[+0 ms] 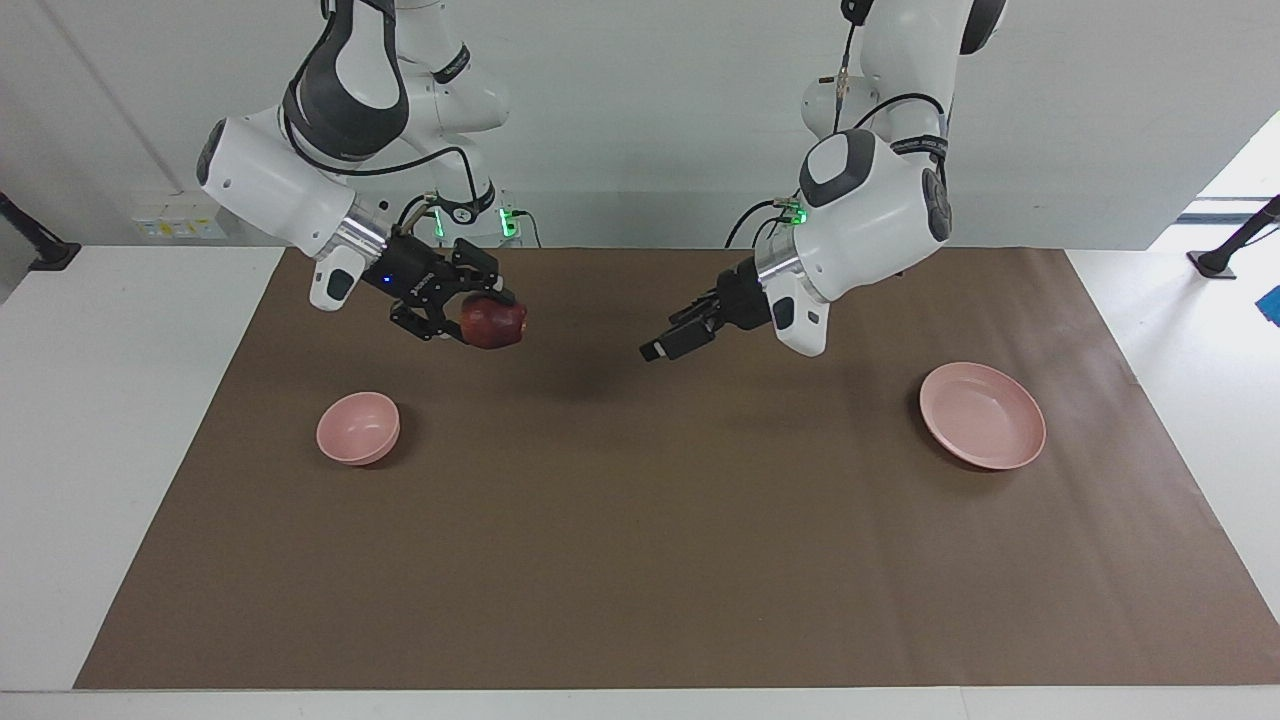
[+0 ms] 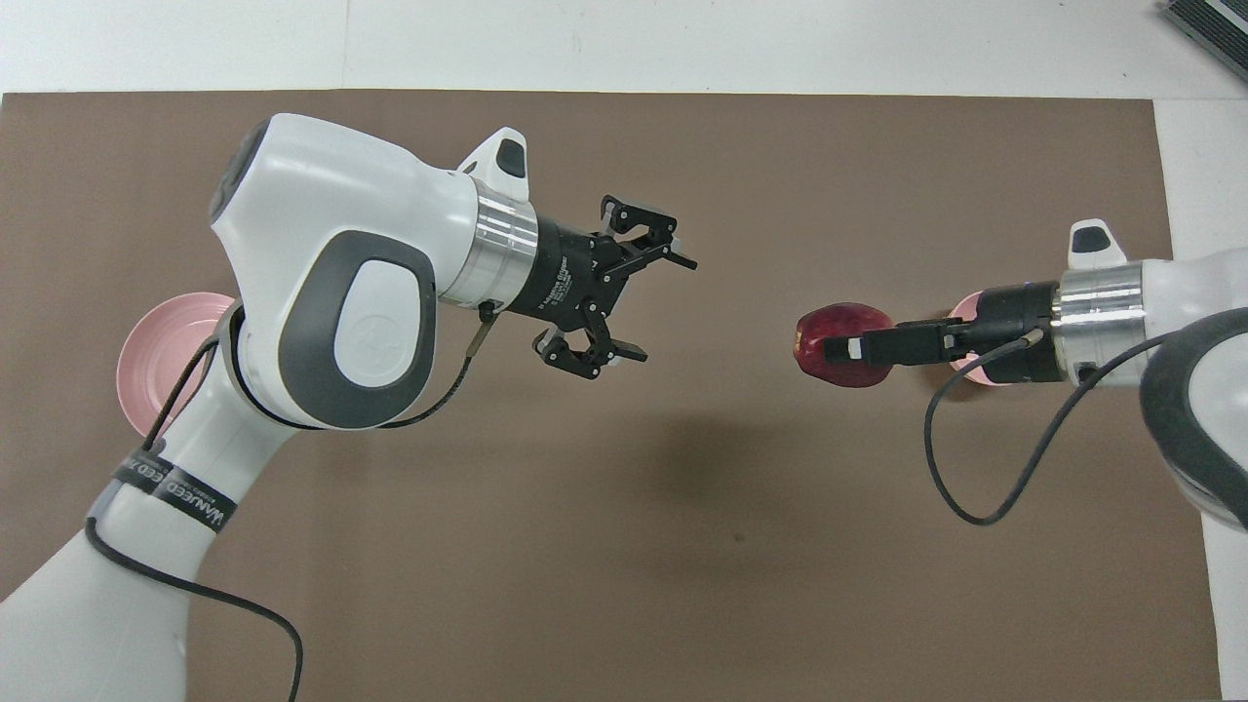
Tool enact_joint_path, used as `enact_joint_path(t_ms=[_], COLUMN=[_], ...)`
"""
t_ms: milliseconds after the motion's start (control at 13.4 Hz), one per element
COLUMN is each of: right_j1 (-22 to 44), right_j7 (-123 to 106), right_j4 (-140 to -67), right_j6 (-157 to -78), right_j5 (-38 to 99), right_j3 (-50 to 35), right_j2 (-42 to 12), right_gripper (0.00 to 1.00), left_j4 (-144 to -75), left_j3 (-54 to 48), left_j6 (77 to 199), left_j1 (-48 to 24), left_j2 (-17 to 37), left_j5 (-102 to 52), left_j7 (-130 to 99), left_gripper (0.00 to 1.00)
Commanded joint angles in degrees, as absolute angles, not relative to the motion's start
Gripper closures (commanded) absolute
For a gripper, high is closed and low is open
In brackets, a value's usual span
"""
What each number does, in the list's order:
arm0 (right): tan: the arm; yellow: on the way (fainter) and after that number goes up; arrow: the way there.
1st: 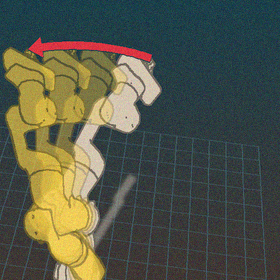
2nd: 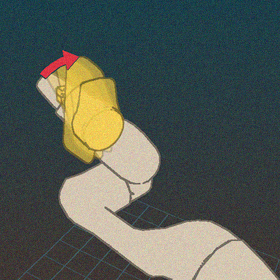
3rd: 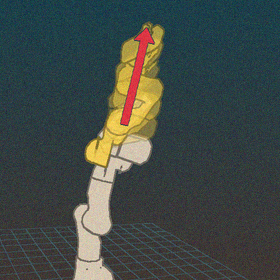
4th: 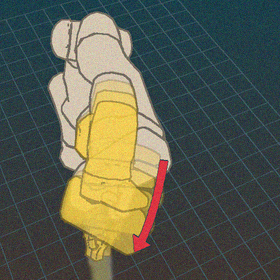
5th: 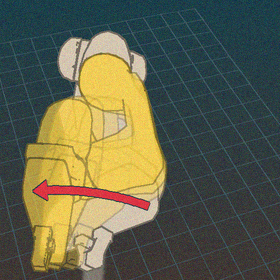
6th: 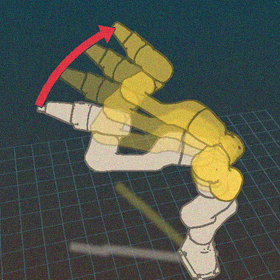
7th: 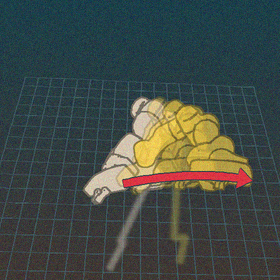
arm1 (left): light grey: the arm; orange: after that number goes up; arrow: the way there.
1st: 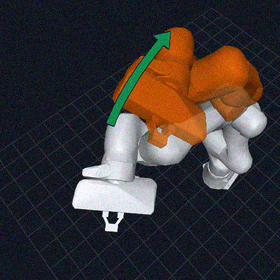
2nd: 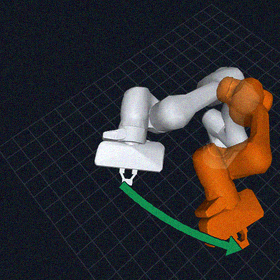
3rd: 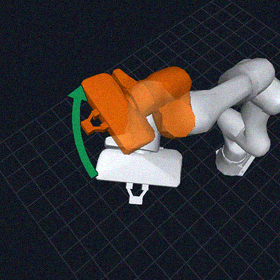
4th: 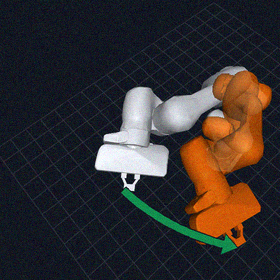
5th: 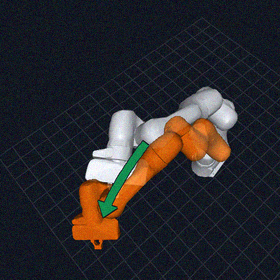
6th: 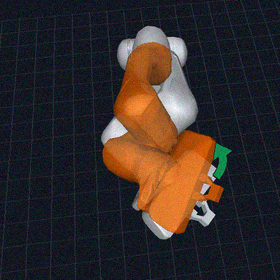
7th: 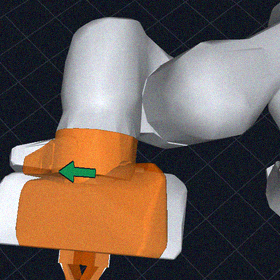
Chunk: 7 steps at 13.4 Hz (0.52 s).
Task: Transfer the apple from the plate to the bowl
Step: 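Open the left gripper and pull back while the right gripper carries the apple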
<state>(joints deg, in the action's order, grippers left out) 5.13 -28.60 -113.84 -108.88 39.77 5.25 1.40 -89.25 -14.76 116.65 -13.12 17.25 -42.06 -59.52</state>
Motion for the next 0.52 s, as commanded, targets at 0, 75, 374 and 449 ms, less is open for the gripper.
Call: enact_joint_path(t_ms=[0,75,374,449], right_j1=[4.13,4.13,4.04,4.22], right_j7=[-31.20,-31.20,-34.52,-35.15], right_j4=[-110.84,-110.57,-110.30,-110.30], right_j6=[-108.81,-109.59,-113.97,-116.08], right_j5=[28.88,22.74,8.11,3.91], right_j3=[5.01,5.01,5.01,5.01], right_j2=[-0.87,-1.31,-4.38,-5.18], right_gripper=[1.00,1.00,1.00,1.00], left_j4=[-90.44,-90.44,-90.62,-90.53], left_j3=[-15.03,-15.03,-15.03,-15.03], left_j6=[116.28,116.28,113.40,112.33], left_j1=[-12.22,-12.04,-6.52,-5.46], left_j2=[16.17,16.17,16.26,16.17], left_j5=[-30.56,-26.06,-21.98,-19.88], left_j7=[-59.50,-58.98,-43.02,-39.06], left_gripper=[0.00,0.00,0.00,0.00])
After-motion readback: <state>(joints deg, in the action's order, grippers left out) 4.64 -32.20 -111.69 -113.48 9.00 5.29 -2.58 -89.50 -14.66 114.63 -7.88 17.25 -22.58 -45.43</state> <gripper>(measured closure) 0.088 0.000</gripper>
